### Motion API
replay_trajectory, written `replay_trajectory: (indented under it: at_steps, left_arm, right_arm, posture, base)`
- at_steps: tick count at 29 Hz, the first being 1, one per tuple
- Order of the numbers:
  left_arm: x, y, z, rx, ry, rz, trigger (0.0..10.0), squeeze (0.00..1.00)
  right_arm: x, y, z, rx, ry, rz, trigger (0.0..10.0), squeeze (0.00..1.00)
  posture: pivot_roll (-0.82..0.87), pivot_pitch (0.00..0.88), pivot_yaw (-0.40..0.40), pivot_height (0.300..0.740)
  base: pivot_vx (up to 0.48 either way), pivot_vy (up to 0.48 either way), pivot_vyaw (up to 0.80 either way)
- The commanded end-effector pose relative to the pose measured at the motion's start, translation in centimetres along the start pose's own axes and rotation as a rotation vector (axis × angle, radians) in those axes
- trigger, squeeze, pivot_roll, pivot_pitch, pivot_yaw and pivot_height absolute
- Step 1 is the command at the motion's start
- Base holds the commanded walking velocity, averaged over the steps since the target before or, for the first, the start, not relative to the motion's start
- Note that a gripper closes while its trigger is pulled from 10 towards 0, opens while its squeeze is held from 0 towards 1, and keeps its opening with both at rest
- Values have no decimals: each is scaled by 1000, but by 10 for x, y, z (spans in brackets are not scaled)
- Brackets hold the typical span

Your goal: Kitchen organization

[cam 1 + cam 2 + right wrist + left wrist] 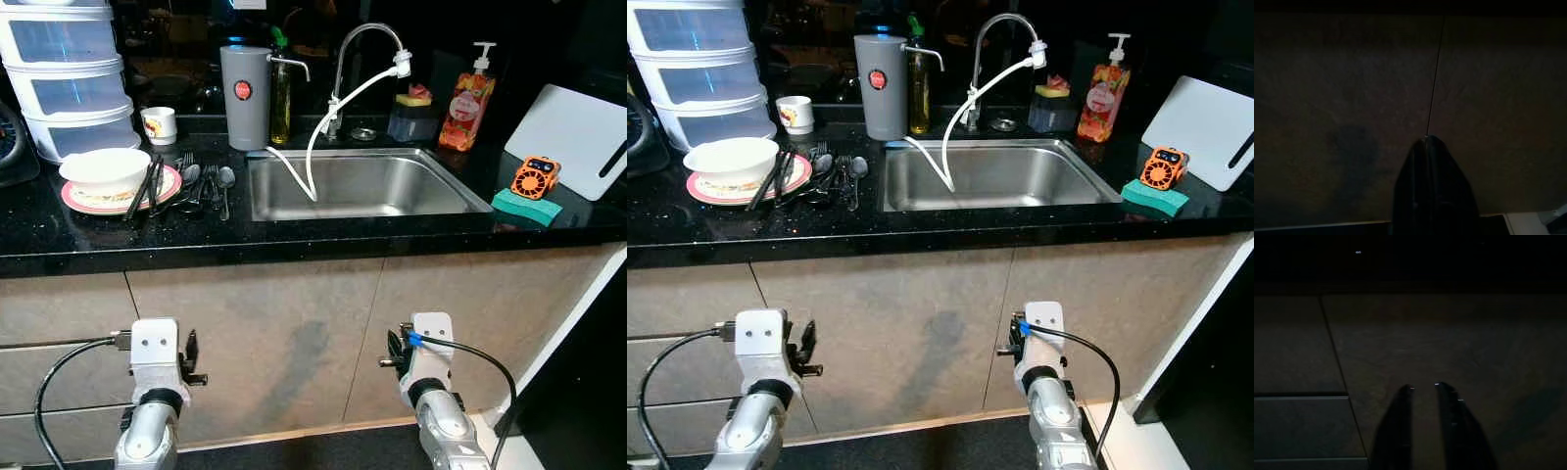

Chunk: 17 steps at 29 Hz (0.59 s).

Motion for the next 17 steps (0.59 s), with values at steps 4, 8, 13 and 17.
replay_trajectory:
  at_steps: [4,8,13,17]
  left_arm:
    - [2,-2,3,-18,9,6,10000,0]
    - [2,1,-5,1,-29,-1,10000,1000]
    - [2,6,-13,-22,-59,-9,10000,1000]
    - [0,3,-12,-111,-6,-19,10000,0]
  right_arm:
    - [-2,-4,1,35,1,35,10000,0]
    - [-2,-6,3,1,22,41,10000,1000]
    - [-1,-7,-1,40,-21,54,10000,1000]
    - [2,-15,-11,68,-70,78,10000,0]
  posture:
    - [16,22,-68,740]
    - [25,26,-69,740]
    - [23,28,-50,740]
    - [18,34,-59,740]
  base:
    - [0,0,0]
    - [0,0,0]
    - [0,0,0]
    - [0,0,0]
Point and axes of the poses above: a point about 5 cm out from each wrist's last joint towards the gripper, its own x axis pointing back from the gripper into the wrist, its own y axis along the axis of the wrist's last joint, z = x × y, the point moved 4 cm from there along -x, pointing out of the wrist towards the gripper, and after that the axes turned 1 degree about -x, right-handed, at the moved point
